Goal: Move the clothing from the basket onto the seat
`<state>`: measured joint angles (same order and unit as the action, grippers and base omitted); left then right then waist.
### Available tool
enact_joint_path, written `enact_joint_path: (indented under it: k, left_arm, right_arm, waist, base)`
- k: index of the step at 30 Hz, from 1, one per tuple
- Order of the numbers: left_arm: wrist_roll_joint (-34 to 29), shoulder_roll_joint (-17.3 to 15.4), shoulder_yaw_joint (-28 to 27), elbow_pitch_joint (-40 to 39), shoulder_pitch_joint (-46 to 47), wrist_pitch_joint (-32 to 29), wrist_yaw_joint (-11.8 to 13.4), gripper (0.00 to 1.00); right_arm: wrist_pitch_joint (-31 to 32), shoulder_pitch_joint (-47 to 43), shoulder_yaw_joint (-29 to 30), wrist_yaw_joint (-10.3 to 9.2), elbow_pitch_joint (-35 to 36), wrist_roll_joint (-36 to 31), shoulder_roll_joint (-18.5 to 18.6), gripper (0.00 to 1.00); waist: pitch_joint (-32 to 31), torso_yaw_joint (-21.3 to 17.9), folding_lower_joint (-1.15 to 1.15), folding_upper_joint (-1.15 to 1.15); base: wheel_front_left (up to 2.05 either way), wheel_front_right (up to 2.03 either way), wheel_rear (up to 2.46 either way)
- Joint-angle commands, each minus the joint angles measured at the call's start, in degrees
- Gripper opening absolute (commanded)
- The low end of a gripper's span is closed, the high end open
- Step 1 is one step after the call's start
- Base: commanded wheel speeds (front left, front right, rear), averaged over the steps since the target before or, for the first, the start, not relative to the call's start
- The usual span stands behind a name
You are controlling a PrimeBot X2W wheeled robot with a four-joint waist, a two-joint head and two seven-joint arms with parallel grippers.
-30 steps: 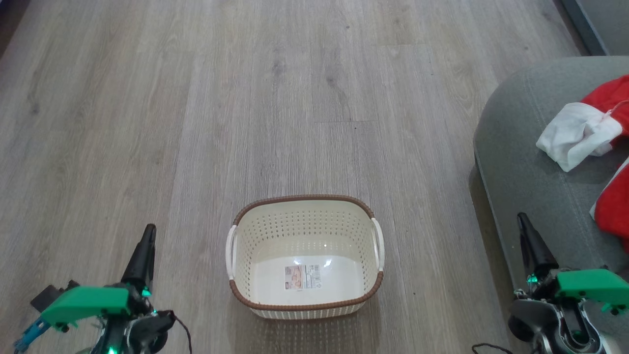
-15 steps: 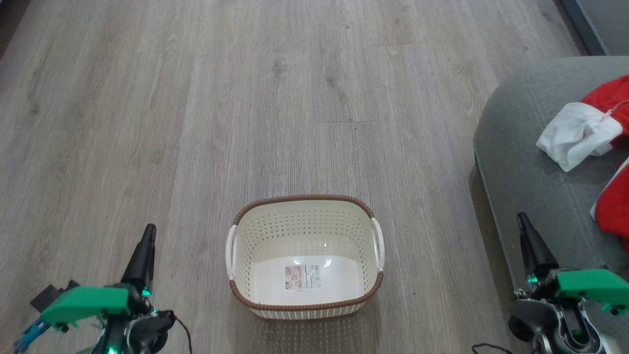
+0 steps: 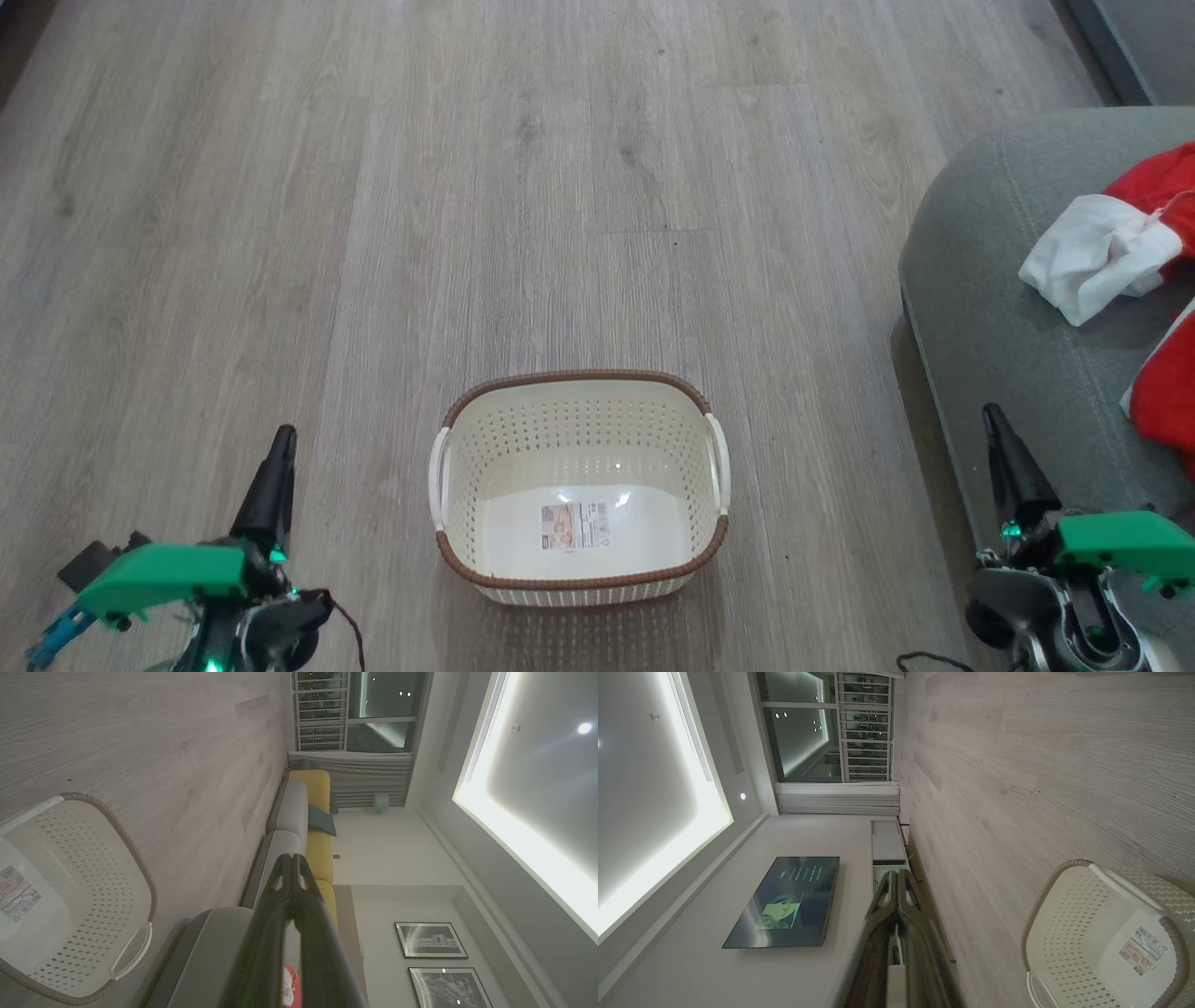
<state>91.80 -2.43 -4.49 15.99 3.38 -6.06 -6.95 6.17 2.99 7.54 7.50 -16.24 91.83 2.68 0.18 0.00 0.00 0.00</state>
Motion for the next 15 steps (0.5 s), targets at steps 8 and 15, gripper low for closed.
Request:
enact_joint_path:
  k: [8, 15]
  left_arm:
    - [0.37, -0.44, -2.03, -1.94, 2.81, -0.43, -0.54, 0.0]
    - [0.37, -0.44, -2.03, -1.94, 2.81, -0.43, -0.54, 0.0]
  right_arm:
    - [0.32, 3.2, -1.02, -0.01, 2.22, 0.34, 0.2, 0.0]
    - [0.32, 3.2, -1.02, -0.01, 2.22, 0.34, 0.2, 0.0]
  waist:
    - [0.0, 0.0, 0.0, 0.0]
    - [0.0, 0.0, 0.0, 0.0]
  base:
    - [0.0, 0.0, 0.0]
    - [0.0, 0.0, 0.0]
